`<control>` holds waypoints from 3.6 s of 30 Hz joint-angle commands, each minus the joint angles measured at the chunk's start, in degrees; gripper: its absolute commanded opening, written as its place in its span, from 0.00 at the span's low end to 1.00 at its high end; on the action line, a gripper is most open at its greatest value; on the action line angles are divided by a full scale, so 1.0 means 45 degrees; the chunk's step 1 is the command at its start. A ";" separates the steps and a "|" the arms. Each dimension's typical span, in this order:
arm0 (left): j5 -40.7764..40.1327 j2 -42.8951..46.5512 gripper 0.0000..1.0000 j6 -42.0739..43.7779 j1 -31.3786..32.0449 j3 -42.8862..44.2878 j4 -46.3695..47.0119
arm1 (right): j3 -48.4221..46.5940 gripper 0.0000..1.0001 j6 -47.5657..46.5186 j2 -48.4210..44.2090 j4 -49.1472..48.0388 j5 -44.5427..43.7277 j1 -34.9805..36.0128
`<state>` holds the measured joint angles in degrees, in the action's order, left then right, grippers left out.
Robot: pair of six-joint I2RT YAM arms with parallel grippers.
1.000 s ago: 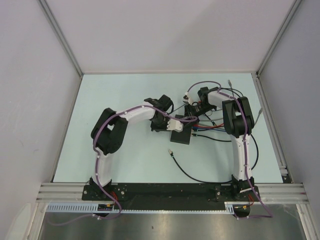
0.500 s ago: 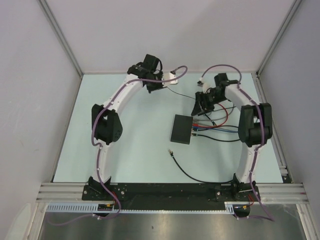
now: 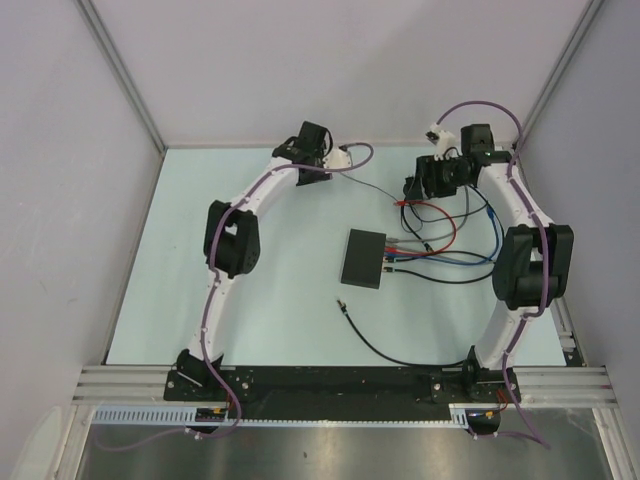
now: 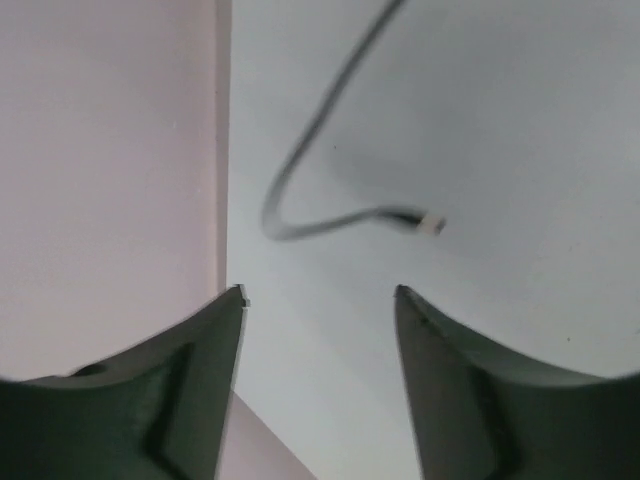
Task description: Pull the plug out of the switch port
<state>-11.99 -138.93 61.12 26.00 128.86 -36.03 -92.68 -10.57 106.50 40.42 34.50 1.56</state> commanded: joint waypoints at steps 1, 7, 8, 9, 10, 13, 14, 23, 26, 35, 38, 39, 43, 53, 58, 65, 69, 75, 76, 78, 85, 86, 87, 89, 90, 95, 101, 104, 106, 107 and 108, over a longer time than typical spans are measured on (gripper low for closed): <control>0.0291 0.0833 0.74 -0.1488 -0.0153 0.0720 -0.0448 | -0.0067 0.66 0.0024 -0.0834 0.0078 -0.0381 0.0434; 0.7184 0.4364 0.96 -0.5865 -0.0153 -0.1363 -0.2286 | -0.0165 0.67 -0.1300 -0.0836 0.1266 0.0632 0.0687; 0.8665 0.4854 0.96 -0.6680 -0.0133 -0.2162 -0.2015 | -0.0165 0.66 -0.1729 -0.0680 0.1541 0.0731 0.0823; 0.9298 0.5748 0.95 -0.7114 -0.0114 -0.3814 -0.1626 | -0.0185 0.64 -0.2507 -0.0407 0.1776 0.0751 0.0863; 0.9691 0.6086 0.93 -0.7485 -0.0094 -0.4623 -0.0907 | -0.0320 0.63 -0.2747 0.0176 0.2146 0.0674 0.0902; 1.0377 0.6868 0.85 -0.9126 -0.0094 -0.7243 0.0309 | -0.0982 0.56 -0.3295 0.1619 0.2849 0.0983 0.0844; 1.0688 0.6870 0.82 -0.9555 -0.0094 -0.7886 0.0486 | -0.1237 0.55 -0.3412 0.1955 0.2988 0.1005 0.0844; 1.2527 0.6090 0.36 -1.0750 -0.0055 -1.0038 0.1092 | -0.2392 0.47 -0.4682 0.4086 0.3400 0.0537 0.0922; 1.2918 0.5642 0.38 -1.0751 -0.0055 -1.0177 0.0800 | -0.2140 0.47 -0.4839 0.4185 0.3205 0.0107 0.1000; 1.2762 0.5640 0.43 -1.0868 -0.0055 -1.0393 0.1132 | -0.0557 0.47 -0.5599 0.3854 0.2229 -0.0615 0.1254; 1.2723 0.5640 0.45 -1.0829 -0.0055 -1.0276 0.1015 | -0.0010 0.47 -0.5873 0.3737 0.1995 -0.0830 0.1293; 1.2723 0.5659 0.46 -1.0771 -0.0055 -1.0276 0.0995 | 0.0184 0.48 -0.5913 0.3697 0.1955 -0.0889 0.1293; 1.2684 0.5737 0.46 -1.0615 -0.0055 -1.0275 0.0840 | 0.0478 0.39 -0.5836 0.3717 0.2013 -0.0871 0.1313; 1.2235 0.6284 0.47 -1.0087 -0.0094 -1.0666 0.0741 | 0.2295 0.17 -0.4120 0.2742 0.1838 0.0184 0.2777; 1.1942 0.6499 0.49 -0.9619 -0.0094 -1.0647 0.0468 | 0.2315 0.26 -0.2692 0.2175 0.1156 -0.0379 0.3461; 1.2526 0.6344 0.39 -0.9052 -0.0075 -1.0237 -0.0371 | 0.2062 0.46 -0.3996 0.2017 0.1445 0.0181 0.2507; 1.3171 0.5779 0.28 -0.9129 -0.0036 -0.9867 -0.0684 | 0.1263 0.51 -0.4701 0.2776 0.2264 0.1180 0.2211; 1.3367 0.5230 0.21 -0.9071 0.0257 -0.9690 -0.0919 | -0.0340 0.51 -0.4527 0.4204 0.3497 0.2566 0.2172; 1.3329 0.5056 0.20 -0.9071 0.0296 -0.9651 -0.0900 | -0.0418 0.51 -0.4295 0.4282 0.3401 0.2722 0.2172; 1.3250 0.4860 0.20 -0.9110 0.0433 -0.9651 -0.0841 | -0.0711 0.50 -0.4195 0.4633 0.3360 0.2782 0.2269; 1.2353 0.4136 0.17 -0.9559 0.0804 -0.9592 -0.0587 | -0.1220 0.45 -0.4488 0.5591 0.4239 0.3056 0.2640; 1.2313 0.4078 0.16 -0.9733 0.0824 -0.9611 -0.0529 | -0.1162 0.44 -0.4410 0.5630 0.4220 0.3075 0.2680; 1.2235 0.3981 0.16 -0.9774 0.0824 -0.9650 -0.0490 | -0.1103 0.42 -0.4390 0.5689 0.4201 0.3095 0.2719; 1.1982 0.3921 0.14 -0.9774 0.0863 -0.9670 -0.0411 | -0.1103 0.41 -0.4293 0.5767 0.4123 0.3095 0.2933; 1.1884 0.3824 0.14 -0.9794 0.0863 -0.9690 -0.0372 | -0.1122 0.40 -0.4234 0.5883 0.4103 0.3075 0.2973; 1.1473 0.3531 0.11 -0.9872 0.0902 -0.9748 -0.0274 | -0.1122 0.33 -0.3358 0.6079 0.3479 0.2978 0.3129; 1.1199 0.3452 0.11 -0.9853 0.0980 -0.9652 -0.0254 | -0.1220 0.33 -0.2555 0.6353 0.3107 0.3016 0.3129; 1.1336 0.4503 0.22 -1.0105 0.0903 -0.9611 -0.0080 | -0.1220 0.33 -0.2476 0.6412 0.3107 0.2939 0.3129; 1.0930 0.5710 0.27 -1.0670 0.0688 -0.9825 0.0271 | -0.1220 0.33 -0.2398 0.6412 0.3087 0.2880 0.3090; 1.0694 0.5989 0.29 -1.0924 0.0610 -0.9846 0.0447 | -0.1239 0.33 -0.2359 0.6451 0.3068 0.2880 0.3052; 1.0382 0.6185 0.31 -1.1410 0.0435 -0.9846 0.0390 | -0.1259 0.34 -0.2223 0.6490 0.3068 0.2880 0.3032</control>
<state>42.48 -118.39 13.91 29.76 84.99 -37.21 -97.78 -21.43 132.66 57.91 50.09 14.48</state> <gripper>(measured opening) 0.281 0.329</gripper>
